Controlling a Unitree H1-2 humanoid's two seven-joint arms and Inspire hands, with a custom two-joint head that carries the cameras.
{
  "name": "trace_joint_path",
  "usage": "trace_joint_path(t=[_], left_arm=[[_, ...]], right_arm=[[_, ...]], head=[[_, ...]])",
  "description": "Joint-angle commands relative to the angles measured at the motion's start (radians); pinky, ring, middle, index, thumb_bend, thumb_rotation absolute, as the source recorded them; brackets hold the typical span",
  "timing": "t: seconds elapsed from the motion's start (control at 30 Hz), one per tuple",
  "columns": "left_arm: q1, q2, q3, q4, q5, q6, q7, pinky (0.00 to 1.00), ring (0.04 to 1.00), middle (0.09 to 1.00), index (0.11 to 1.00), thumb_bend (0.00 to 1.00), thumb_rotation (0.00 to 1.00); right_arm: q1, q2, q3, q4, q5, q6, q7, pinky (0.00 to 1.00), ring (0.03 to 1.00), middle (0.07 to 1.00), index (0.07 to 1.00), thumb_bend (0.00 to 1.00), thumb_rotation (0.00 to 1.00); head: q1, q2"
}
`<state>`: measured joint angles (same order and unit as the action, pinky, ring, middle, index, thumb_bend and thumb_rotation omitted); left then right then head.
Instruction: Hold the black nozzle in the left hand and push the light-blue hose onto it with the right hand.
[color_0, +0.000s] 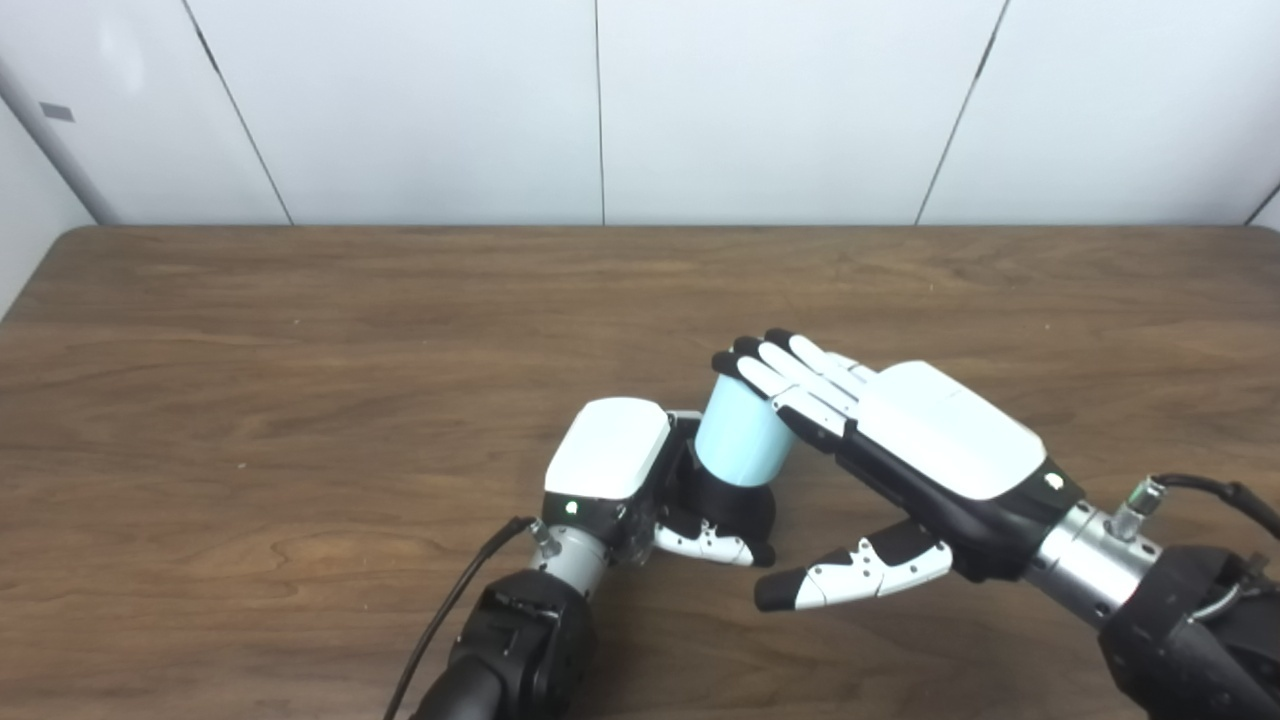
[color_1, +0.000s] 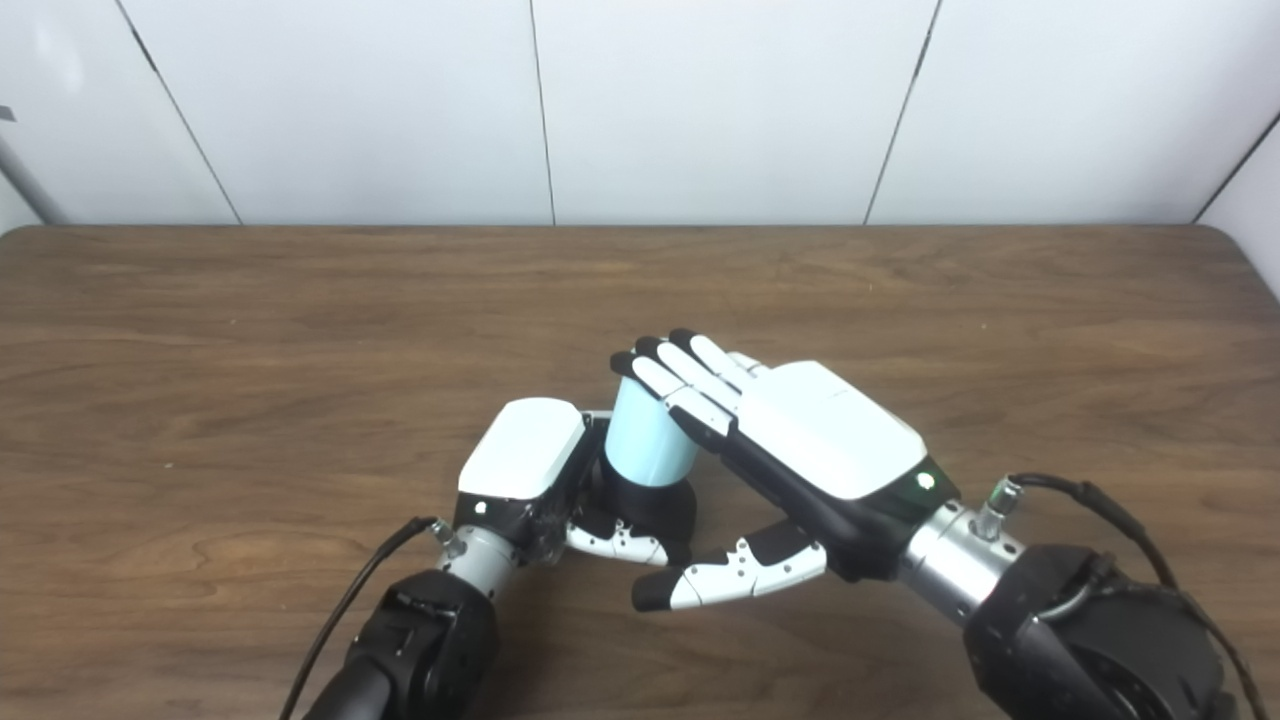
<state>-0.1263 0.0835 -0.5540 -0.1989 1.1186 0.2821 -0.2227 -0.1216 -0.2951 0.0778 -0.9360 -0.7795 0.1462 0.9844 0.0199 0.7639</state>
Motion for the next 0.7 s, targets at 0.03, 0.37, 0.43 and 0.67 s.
trace_joint_path(t=[0.03, 0.37, 0.43, 0.67], left_arm=[[0.024, 0.018, -0.015, 0.044, -0.004, 0.005, -0.067, 0.37, 0.431, 0.475, 0.495, 0.50, 0.00], [0.029, 0.019, -0.014, 0.042, -0.010, -0.002, -0.067, 0.37, 0.424, 0.467, 0.501, 0.50, 0.00], [0.029, 0.020, -0.014, 0.041, -0.006, -0.001, -0.072, 0.36, 0.425, 0.471, 0.499, 0.50, 0.00], [0.030, 0.018, -0.016, 0.039, -0.004, -0.004, -0.081, 0.39, 0.441, 0.479, 0.493, 0.50, 0.00]], right_arm=[[0.006, -0.010, 0.013, -0.014, -0.011, -0.012, 0.003, 0.96, 1.000, 1.000, 0.973, 0.60, 0.89], [0.064, -0.011, 0.059, -0.013, -0.062, -0.038, -0.019, 0.95, 1.000, 1.000, 0.953, 0.62, 0.91], [0.071, -0.010, 0.071, -0.013, -0.068, -0.039, -0.018, 0.97, 1.000, 1.000, 0.953, 0.62, 0.91], [0.063, -0.014, 0.095, -0.014, -0.085, -0.052, -0.019, 0.98, 1.000, 1.000, 0.962, 0.62, 0.94]], head=[[-0.001, 0.002], [-0.001, 0.002], [0.000, 0.003], [0.004, 0.007]])
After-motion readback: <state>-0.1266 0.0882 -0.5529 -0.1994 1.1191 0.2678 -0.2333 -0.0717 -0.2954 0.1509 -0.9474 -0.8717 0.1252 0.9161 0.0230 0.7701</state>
